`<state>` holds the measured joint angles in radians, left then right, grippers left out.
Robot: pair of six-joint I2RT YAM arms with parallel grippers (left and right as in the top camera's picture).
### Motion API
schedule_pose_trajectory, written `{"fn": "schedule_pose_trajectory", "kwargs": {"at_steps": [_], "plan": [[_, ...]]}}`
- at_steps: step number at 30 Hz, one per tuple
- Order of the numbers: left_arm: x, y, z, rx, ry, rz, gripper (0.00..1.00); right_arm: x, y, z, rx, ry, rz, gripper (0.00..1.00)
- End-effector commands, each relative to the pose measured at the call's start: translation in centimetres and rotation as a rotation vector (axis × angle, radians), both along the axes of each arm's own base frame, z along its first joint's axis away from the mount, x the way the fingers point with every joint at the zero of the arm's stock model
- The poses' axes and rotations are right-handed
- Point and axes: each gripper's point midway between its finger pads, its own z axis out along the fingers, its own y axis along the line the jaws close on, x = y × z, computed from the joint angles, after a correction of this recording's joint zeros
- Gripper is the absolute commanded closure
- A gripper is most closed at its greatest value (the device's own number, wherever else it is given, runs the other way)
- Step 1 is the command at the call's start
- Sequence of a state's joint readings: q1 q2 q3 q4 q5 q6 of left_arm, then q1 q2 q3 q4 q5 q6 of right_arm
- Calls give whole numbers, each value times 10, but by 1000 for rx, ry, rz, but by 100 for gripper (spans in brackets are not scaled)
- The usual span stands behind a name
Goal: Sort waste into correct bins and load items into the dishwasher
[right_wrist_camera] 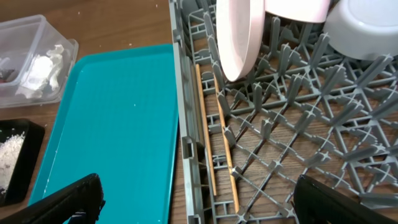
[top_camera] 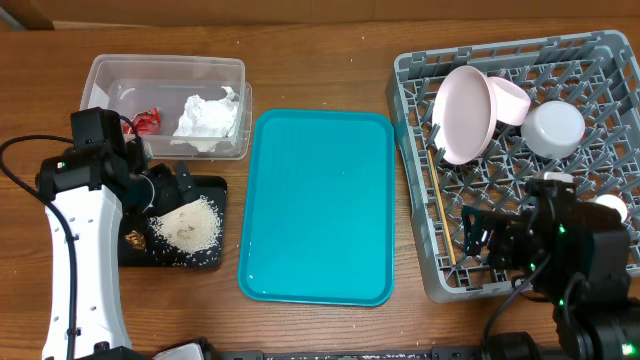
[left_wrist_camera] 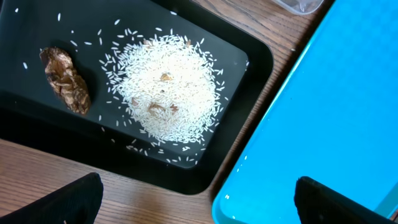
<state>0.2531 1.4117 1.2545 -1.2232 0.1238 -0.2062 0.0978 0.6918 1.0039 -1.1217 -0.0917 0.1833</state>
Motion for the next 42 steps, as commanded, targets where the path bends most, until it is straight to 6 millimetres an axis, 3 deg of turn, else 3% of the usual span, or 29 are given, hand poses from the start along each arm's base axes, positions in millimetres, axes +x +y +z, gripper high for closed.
{"fn": "schedule_pose_trajectory", "kwargs": {"at_steps": [1, 17, 25, 30, 35, 42], "plan": [[2, 1, 4, 6, -14, -10, 0, -1, -3, -1, -4, -8, -18, 0], [2, 1, 4, 7, -14, -10, 0, 1, -3, -2, -5, 0, -18, 0], [2, 1, 4, 6, -14, -10, 0, -12, -10, -3, -32, -31, -33, 0], [2, 1, 4, 7, -14, -10, 0, -20, -20, 4, -60, -96, -76, 0], [2, 1, 4, 7, -14, -9, 0, -29, -23, -5, -59, -182, -91, 0], [2, 1, 4, 6, -13, -10, 0, -25, -23, -16, -27, -395, -98, 0]]}}
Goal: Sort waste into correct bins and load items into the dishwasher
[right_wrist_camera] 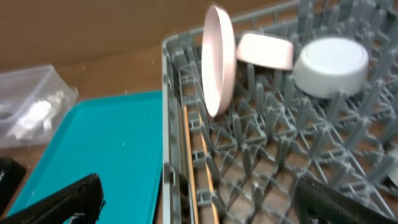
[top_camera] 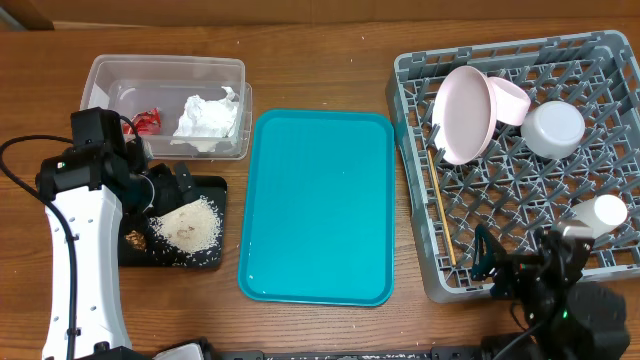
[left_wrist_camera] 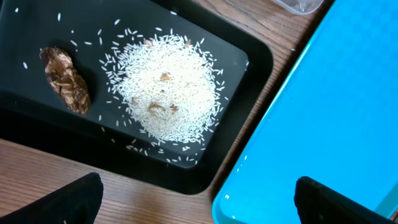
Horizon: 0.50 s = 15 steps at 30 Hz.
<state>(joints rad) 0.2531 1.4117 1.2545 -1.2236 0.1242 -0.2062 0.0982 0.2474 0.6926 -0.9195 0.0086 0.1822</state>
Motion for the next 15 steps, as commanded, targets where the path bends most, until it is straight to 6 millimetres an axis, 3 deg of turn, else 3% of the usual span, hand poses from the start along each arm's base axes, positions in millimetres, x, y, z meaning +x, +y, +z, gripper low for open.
{"fn": "schedule_pose_trajectory", "kwargs": {"at_steps": [1, 4, 15], "plan": [[3, 1, 4, 7, -14, -9, 0, 0, -3, -9, 4, -109, -13, 0], [3, 1, 3, 7, -13, -9, 0, 1, -3, -11, 11, -191, -14, 0], [3, 1, 3, 6, -13, -9, 0, 34, 1, -18, -30, -332, 0, 0]]}}
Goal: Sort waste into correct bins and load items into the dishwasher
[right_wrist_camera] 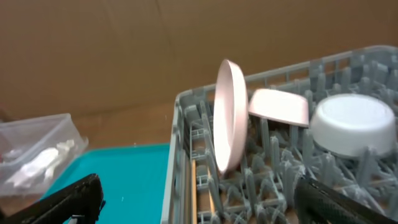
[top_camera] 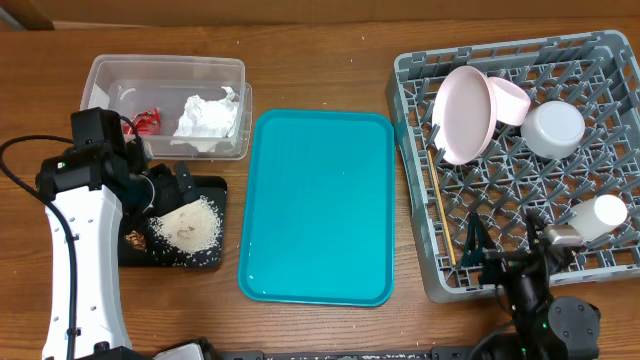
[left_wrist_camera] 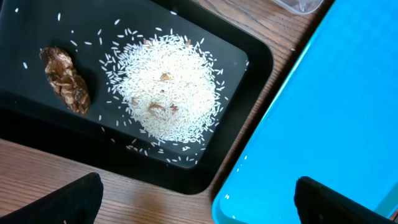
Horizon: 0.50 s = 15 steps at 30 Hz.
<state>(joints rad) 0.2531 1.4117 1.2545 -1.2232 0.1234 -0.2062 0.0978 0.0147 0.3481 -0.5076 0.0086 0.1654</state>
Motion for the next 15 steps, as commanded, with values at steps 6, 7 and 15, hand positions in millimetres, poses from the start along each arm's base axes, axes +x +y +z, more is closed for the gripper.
{"fn": "schedule_pose_trajectory", "kwargs": {"at_steps": [6, 7, 15], "plan": [[3, 1, 3, 6, -13, -10, 0, 23, -1, -16, -36, -116, -16, 0], [3, 1, 3, 6, -13, -10, 0, 25, -1, -17, -35, -135, -17, 0], [3, 1, 3, 6, -13, -10, 0, 34, -5, -26, -146, -226, -46, 0]]}}
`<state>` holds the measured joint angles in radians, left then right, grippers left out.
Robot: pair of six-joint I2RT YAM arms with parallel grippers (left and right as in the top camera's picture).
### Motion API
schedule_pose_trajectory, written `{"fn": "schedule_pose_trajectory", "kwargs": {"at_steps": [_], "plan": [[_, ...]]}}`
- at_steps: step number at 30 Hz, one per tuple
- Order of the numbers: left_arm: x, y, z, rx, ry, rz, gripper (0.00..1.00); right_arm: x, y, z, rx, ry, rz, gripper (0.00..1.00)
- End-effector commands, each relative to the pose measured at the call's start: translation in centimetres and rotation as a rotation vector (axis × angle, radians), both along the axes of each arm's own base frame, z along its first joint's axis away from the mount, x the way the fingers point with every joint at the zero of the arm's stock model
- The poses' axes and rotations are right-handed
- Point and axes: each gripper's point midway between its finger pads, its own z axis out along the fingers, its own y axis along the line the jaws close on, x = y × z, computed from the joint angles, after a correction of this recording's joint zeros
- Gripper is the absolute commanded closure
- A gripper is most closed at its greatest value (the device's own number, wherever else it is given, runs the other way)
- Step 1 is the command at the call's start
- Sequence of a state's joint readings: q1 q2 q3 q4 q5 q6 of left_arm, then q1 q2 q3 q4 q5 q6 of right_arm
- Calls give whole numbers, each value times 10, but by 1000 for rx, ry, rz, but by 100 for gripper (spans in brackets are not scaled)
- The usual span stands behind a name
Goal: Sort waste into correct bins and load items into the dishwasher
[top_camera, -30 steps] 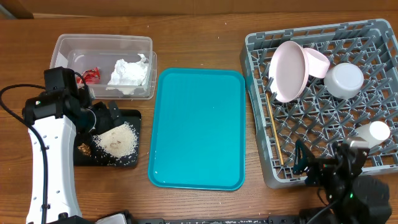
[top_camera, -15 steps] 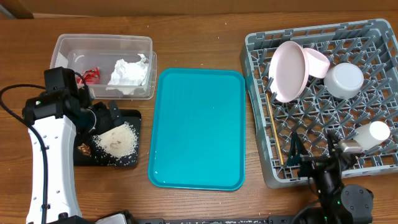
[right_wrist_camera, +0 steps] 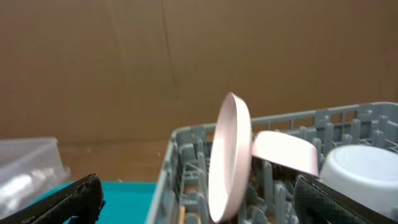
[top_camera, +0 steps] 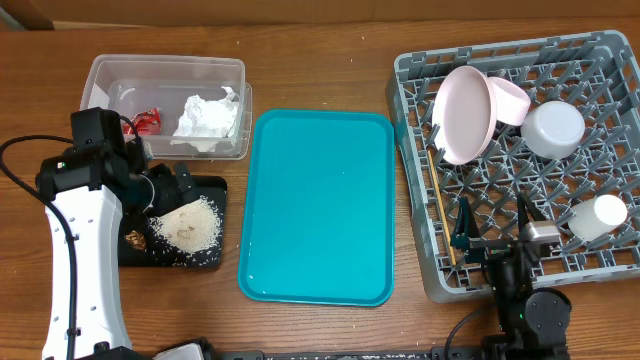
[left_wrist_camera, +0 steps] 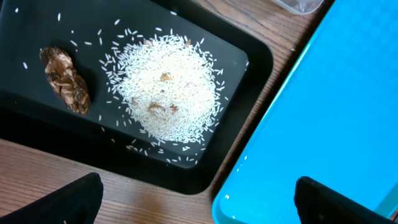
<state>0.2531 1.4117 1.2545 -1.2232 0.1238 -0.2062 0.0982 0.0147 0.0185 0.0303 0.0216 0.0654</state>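
The grey dish rack [top_camera: 500, 190] holds a pink plate [top_camera: 462, 115] on edge, a pink bowl [top_camera: 508, 98], a white bowl [top_camera: 553, 128], a white cup [top_camera: 598, 215] and chopsticks [top_camera: 440, 205]. My right gripper [top_camera: 493, 235] is open and empty at the rack's front edge, and its wrist view looks level past the pink plate [right_wrist_camera: 229, 155] to a brown wall. My left gripper [left_wrist_camera: 199, 199] is open and empty over the black tray [left_wrist_camera: 249, 87], which holds rice [left_wrist_camera: 168, 87] and a brown scrap [left_wrist_camera: 65, 79].
An empty teal tray [top_camera: 320, 205] lies in the middle. A clear bin [top_camera: 165, 70] at the back left holds white tissue [top_camera: 208, 115] and a red wrapper [top_camera: 148, 121]. The left arm [top_camera: 85, 240] stands at the table's left side.
The right gripper has drawn a little nearer the front edge and its view has tilted up, showing more wall and less rack. The left arm has not moved.
The right gripper first hung open over the rack's front part, looking down on the chopsticks. Then it stood at the rack's front edge, its view tilting up at each moment, now nearly level. The left gripper stayed open over the black tray throughout.
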Motion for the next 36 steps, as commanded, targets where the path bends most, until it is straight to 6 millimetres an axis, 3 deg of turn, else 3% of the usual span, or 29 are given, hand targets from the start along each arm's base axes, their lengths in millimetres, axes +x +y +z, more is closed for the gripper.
{"fn": "schedule_pose_trajectory", "kwargs": {"at_steps": [1, 3, 36], "plan": [[2, 1, 3, 6, -13, -10, 0, 1, -7, -6, -77, 7, -44, 0], [2, 1, 3, 6, -13, -10, 0, 1, -7, -31, -95, 109, -39, 0], [2, 1, 3, 6, -13, -10, 0, 1, -7, -30, -98, 104, -30, 0]]}}
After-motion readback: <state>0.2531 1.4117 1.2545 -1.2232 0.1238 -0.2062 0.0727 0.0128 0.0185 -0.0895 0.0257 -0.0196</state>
